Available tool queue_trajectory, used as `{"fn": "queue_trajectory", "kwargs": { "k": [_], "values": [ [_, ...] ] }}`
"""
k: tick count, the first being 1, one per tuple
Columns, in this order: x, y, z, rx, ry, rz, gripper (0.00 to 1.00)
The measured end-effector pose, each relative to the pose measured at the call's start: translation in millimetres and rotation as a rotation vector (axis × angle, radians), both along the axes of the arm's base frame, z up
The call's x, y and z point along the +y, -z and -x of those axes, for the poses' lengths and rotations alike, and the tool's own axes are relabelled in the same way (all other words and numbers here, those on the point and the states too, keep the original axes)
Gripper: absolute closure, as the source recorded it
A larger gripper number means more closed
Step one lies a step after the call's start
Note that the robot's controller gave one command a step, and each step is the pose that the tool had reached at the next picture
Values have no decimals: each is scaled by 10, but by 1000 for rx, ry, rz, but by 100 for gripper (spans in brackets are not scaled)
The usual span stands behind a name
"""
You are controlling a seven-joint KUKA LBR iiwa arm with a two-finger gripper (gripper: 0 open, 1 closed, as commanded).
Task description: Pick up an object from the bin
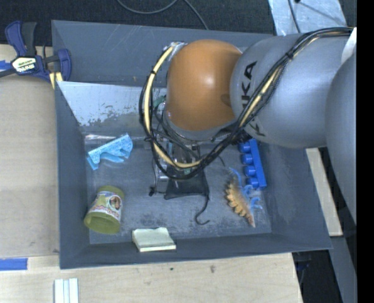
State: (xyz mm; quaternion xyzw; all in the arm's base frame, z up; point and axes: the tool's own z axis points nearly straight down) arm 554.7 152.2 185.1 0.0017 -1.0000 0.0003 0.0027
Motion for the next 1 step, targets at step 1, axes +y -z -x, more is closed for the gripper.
{"fn": "queue_trajectory", "kwargs": {
  "k": [1],
  "values": [
    [-8, -49, -18, -8, 3, -2, 0]
  ]
}}
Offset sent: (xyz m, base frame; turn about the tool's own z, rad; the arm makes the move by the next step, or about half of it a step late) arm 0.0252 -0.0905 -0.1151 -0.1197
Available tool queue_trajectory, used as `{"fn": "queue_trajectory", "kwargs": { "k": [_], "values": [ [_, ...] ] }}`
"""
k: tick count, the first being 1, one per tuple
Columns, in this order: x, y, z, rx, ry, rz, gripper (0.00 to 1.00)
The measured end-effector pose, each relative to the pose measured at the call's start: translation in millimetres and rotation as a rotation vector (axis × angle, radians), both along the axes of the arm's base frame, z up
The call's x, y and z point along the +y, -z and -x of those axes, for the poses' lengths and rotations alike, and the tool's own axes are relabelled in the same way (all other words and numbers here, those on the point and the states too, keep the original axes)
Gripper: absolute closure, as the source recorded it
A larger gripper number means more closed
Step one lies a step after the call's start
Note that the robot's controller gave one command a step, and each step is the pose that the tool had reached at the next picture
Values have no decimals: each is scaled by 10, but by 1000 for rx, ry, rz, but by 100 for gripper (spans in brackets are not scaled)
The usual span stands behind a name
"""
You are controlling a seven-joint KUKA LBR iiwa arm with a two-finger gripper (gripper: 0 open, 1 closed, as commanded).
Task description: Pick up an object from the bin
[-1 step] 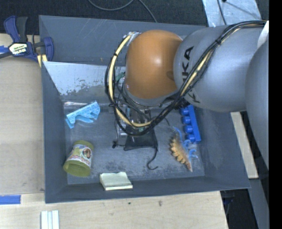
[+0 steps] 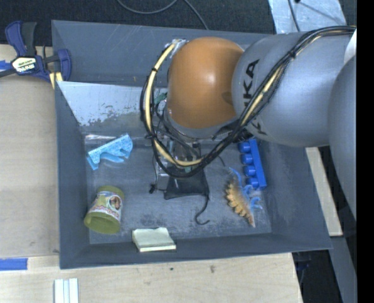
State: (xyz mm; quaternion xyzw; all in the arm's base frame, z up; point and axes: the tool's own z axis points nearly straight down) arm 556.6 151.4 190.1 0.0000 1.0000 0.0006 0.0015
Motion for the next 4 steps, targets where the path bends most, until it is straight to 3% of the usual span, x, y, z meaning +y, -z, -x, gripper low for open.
{"fn": "queue_trajectory", "kwargs": {
  "k": [1, 2, 3, 4],
  "values": [
    [-437, 581, -134, -3, -67, 0, 0],
    [-856, 701, -268, 8, 34, 1, 0],
    [-962, 488, -340, -6, 54, 0, 0],
    [-1264, 1180, -385, 3, 57, 0, 0]
  ]
}}
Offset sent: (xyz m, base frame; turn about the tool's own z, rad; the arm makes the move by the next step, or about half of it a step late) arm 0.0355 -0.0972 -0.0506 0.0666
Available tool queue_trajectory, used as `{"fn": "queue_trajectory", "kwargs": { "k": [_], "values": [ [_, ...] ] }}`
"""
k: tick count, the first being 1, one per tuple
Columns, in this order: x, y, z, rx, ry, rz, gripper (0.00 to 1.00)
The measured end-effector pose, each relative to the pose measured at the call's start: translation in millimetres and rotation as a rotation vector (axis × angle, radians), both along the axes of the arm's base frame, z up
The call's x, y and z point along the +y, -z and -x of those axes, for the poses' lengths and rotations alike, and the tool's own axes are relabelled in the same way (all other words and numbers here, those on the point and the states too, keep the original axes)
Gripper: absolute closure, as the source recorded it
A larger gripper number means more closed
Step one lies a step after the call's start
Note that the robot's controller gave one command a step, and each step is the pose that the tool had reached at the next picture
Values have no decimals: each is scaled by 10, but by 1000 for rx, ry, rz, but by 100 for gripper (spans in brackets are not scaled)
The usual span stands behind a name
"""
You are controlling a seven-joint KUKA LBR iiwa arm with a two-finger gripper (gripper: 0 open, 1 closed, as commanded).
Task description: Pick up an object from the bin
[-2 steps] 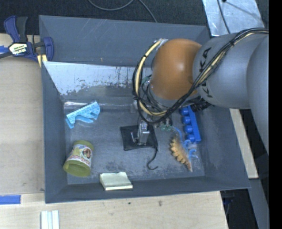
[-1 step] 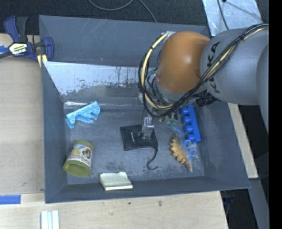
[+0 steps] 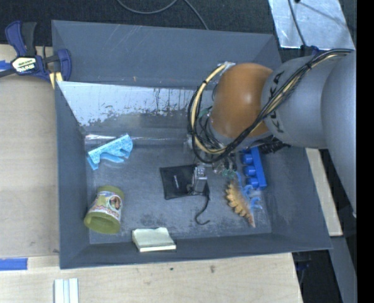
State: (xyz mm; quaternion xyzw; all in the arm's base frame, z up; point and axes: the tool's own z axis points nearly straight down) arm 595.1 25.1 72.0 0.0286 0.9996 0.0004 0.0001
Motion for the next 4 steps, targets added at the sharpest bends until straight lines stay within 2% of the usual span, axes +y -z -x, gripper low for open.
{"fn": "queue_trajectory", "kwargs": {
  "k": [1, 3, 4],
  "values": [
    [55, 9, -102, -16, 7, -1, 100],
    [53, -17, -95, -15, 8, -1, 100],
    [51, -190, -70, -5, 8, -1, 100]
  ]
}}
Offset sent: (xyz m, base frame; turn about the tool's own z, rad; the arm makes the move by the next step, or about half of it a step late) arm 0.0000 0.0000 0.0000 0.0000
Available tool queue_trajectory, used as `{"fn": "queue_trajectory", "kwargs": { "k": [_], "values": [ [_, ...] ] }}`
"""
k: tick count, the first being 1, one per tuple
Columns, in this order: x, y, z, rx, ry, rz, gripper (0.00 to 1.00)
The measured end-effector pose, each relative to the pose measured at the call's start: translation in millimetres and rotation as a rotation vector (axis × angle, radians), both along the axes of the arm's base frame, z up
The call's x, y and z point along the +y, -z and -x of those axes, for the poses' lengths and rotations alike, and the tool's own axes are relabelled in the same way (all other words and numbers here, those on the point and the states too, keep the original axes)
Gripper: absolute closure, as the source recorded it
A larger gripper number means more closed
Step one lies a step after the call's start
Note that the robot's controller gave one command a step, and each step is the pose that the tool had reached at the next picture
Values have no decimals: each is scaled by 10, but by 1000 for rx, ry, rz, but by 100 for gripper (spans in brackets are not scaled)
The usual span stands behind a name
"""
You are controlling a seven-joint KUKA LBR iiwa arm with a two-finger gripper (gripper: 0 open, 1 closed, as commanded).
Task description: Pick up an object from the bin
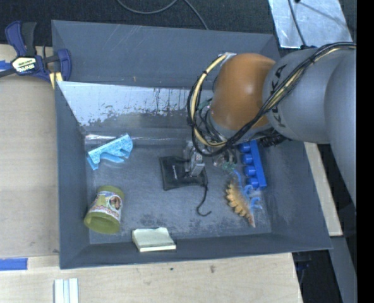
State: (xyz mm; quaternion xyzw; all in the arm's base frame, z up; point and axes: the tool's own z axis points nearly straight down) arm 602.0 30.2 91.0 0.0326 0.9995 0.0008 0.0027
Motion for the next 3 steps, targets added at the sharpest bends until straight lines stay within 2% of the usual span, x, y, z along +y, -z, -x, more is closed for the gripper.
{"fn": "queue_trajectory", "kwargs": {
  "k": [2, 3],
  "values": [
    [-1, -315, -41, -16, 0, 0, 100],
    [-2, -360, -38, -15, 0, 0, 100]
  ]
}}
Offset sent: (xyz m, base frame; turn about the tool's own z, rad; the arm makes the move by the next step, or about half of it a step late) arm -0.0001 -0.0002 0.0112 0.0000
